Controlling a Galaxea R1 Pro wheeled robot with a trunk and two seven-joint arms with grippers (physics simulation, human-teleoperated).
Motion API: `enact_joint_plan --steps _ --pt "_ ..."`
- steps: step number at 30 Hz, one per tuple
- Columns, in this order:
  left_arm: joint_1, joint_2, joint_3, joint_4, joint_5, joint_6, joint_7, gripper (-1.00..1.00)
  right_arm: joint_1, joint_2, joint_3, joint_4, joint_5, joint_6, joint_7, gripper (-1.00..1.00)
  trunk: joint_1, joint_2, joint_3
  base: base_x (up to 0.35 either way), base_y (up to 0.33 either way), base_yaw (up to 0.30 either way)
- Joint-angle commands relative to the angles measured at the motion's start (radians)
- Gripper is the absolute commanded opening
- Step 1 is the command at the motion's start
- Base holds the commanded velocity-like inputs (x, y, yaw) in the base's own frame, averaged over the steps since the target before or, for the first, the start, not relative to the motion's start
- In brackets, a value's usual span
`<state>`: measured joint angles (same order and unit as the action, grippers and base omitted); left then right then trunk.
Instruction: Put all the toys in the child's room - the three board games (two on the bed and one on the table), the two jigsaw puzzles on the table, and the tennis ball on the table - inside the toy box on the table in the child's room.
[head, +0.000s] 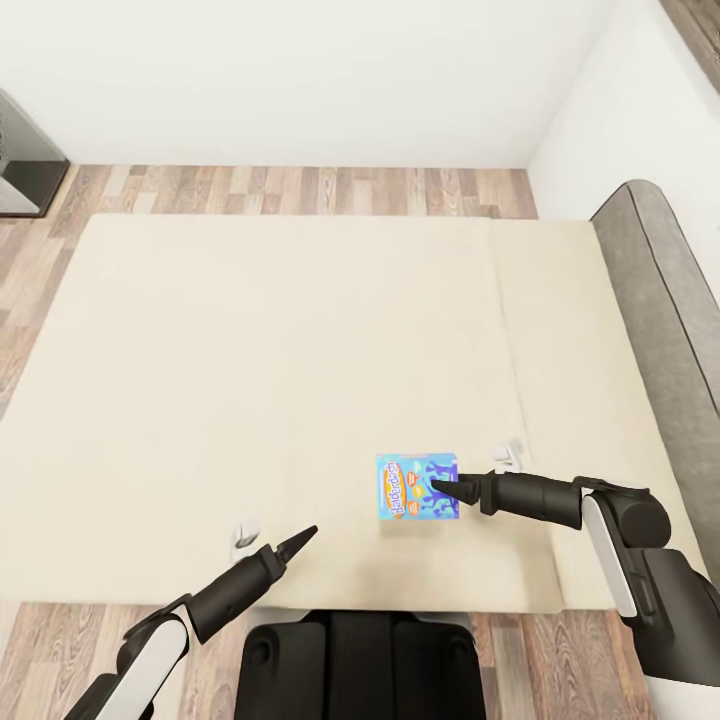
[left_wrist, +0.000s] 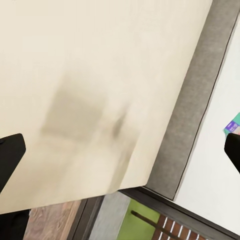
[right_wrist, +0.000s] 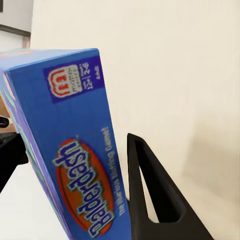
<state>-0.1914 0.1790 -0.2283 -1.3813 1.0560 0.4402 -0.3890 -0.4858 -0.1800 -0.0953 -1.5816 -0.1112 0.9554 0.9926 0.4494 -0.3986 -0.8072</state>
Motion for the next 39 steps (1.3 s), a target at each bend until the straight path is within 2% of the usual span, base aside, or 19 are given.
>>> enact_joint_plan --steps 1,39 --pt "0.000 0.001 -0.001 0.000 0.010 0.006 0.001 1.00 0.000 0.000 -0.001 0.000 -0.007 0.008 0.001 -1.00 0.001 -0.001 0.001 0.000 0.000 0.000" --pt "-0.002 -0.001 -0.003 0.018 0.006 0.005 0.002 1.00 0.000 -0.001 -0.001 0.000 -0.008 0.008 0.005 -1.00 0.001 -0.001 0.062 0.000 0.000 0.000"
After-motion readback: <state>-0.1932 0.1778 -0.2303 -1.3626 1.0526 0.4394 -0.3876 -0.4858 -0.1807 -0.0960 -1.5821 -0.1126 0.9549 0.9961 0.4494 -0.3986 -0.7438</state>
